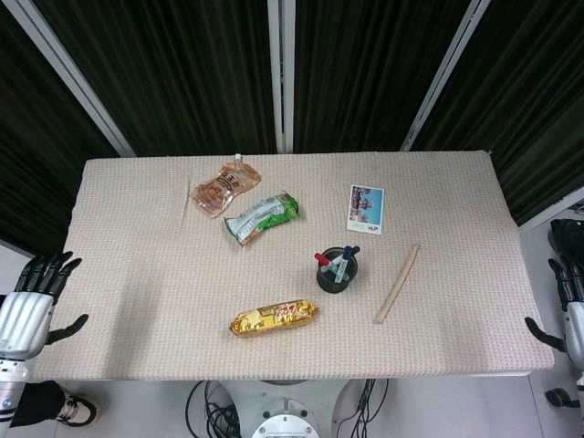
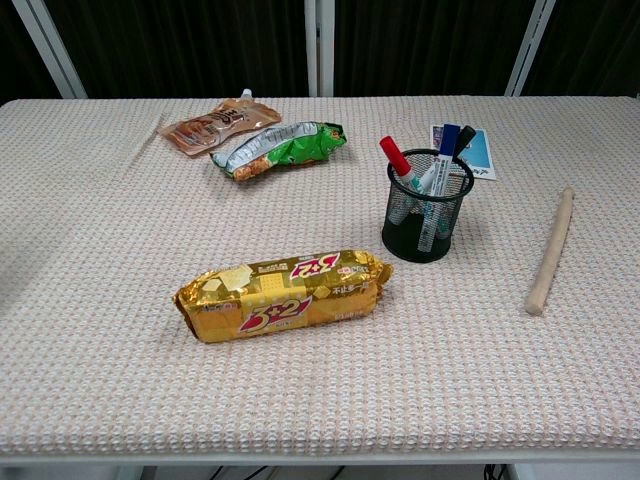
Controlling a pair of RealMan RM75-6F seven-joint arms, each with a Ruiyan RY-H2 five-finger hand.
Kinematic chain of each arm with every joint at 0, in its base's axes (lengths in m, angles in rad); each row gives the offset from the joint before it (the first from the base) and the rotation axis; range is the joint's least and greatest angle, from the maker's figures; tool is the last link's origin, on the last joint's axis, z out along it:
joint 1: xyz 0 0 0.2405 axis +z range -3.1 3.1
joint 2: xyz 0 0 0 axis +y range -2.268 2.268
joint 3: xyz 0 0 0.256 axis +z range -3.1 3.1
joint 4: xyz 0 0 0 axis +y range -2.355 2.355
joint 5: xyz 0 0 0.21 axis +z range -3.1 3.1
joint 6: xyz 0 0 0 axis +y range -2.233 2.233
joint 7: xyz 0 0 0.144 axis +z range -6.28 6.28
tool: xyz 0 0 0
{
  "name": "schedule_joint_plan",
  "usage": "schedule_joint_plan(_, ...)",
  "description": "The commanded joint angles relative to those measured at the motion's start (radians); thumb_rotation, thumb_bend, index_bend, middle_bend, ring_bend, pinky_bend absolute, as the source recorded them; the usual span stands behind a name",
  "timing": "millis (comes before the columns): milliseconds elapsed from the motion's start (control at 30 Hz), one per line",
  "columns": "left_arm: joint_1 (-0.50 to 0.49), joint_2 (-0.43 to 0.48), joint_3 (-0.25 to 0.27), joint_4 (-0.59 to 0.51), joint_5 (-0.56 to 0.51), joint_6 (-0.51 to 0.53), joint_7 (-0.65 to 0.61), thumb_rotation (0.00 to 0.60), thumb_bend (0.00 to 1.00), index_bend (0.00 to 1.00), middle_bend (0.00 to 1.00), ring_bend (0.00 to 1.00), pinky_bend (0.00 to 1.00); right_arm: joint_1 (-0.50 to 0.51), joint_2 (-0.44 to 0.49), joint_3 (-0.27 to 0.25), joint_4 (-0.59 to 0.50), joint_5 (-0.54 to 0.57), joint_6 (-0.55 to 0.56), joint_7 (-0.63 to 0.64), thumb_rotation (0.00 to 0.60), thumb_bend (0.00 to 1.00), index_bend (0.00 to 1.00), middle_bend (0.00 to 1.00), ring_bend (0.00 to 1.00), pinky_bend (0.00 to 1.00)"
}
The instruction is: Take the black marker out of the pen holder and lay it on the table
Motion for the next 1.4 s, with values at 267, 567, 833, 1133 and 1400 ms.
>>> schedule_joint_plan(267, -0.005, -0.002, 0.004, -0.012, 0.005, -0.012, 0.019, 0.6, 0.18, 0.12, 0.06, 0.0, 0.05, 0.008, 0.013, 0.005, -0.002, -0.013, -0.007, 0.038, 0.6, 0.14, 0.0, 0.0, 0.0, 0.0)
schedule_joint_plan(567, -0.01, -0.008, 0.001, -0.001, -0.009, -0.026, 0.011, 0.6, 0.18, 0.12, 0.06, 0.0, 0.05, 0.122, 0.086, 0.037, -0.105, -0.109, -0.084, -0.02, 0.6, 0.14, 0.05, 0.0, 0.0, 0.0)
schedule_joint_plan(833, -0.006, -0.025, 0.007, 0.038, -0.022, -0.036, -0.031, 0.6, 0.18, 0.12, 0.06, 0.0, 0.05, 0.316, 0.101, 0.112, -0.204, 0.001, -0.343, -0.172, 0.6, 0.15, 0.07, 0.0, 0.0, 0.0)
schedule_joint_plan(1133, -0.01, -0.019, 0.006, 0.046, -0.02, -0.039, -0.048, 0.6, 0.18, 0.12, 0.06, 0.0, 0.05, 0.513, -0.049, 0.167, -0.193, 0.189, -0.546, -0.332, 0.6, 0.18, 0.09, 0.0, 0.0, 0.0)
schedule_joint_plan(1400, -0.006, -0.017, 0.009, 0.064, -0.027, -0.042, -0.077, 0.6, 0.18, 0.12, 0.06, 0.0, 0.05, 0.608, -0.156, 0.162, -0.153, 0.303, -0.606, -0.404, 0.6, 0.18, 0.12, 0.0, 0.0, 0.0)
